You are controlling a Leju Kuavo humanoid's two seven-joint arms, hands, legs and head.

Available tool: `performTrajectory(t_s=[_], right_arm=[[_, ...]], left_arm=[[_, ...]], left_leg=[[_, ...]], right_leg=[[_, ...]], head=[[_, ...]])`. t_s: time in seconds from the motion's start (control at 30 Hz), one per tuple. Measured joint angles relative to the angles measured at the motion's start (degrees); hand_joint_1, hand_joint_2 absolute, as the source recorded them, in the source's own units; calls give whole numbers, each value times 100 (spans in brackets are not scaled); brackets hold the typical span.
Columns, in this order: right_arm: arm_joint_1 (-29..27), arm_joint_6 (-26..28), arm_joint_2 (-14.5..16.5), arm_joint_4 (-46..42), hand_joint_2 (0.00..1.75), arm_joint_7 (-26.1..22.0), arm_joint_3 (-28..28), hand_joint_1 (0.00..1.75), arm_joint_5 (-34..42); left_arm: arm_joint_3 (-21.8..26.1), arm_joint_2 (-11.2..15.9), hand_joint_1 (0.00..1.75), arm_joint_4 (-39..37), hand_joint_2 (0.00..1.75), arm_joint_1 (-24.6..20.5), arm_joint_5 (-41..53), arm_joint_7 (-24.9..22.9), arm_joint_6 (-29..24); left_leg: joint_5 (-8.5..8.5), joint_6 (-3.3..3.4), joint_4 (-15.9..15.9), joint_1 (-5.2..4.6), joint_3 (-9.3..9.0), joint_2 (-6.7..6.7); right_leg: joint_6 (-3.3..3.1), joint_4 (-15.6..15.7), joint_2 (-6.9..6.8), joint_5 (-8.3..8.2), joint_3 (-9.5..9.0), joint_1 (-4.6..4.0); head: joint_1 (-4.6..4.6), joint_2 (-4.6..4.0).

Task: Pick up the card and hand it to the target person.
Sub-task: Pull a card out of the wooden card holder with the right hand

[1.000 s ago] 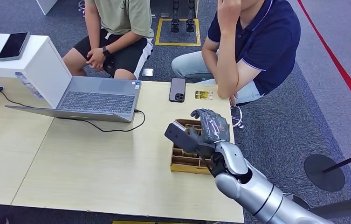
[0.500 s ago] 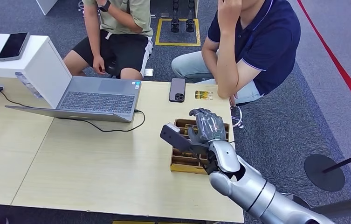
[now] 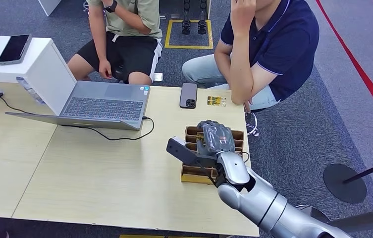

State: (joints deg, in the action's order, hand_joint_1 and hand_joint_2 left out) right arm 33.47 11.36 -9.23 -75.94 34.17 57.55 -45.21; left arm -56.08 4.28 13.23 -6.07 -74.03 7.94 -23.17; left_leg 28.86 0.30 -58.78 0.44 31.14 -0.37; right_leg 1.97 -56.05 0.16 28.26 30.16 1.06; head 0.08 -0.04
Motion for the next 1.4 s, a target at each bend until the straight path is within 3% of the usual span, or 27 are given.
performTrajectory(t_s=[0.67, 0.97, 1.4], right_arm=[[14, -4, 110, 281, 175, -41, 48, 82, 38], [37, -4, 119, 334, 175, -48, 50, 72, 41], [50, -106, 152, 382, 175, 23, 47, 83, 91]], left_arm=[[0, 0, 0, 0, 0, 2, 0, -5, 0], [0, 0, 0, -1, 0, 2, -2, -6, -1], [0, 0, 0, 0, 0, 3, -16, -66, -29]], left_leg=[[0, 0, 0, 0, -1, 0], [0, 0, 0, 0, -1, 0], [0, 0, 0, 0, -5, 2]], right_leg=[[0, 0, 0, 0, 0, 0], [0, 0, 0, 0, 0, 0], [0, 0, 2, 0, -1, 0]], head=[[1, 0], [1, 0], [-1, 0]])
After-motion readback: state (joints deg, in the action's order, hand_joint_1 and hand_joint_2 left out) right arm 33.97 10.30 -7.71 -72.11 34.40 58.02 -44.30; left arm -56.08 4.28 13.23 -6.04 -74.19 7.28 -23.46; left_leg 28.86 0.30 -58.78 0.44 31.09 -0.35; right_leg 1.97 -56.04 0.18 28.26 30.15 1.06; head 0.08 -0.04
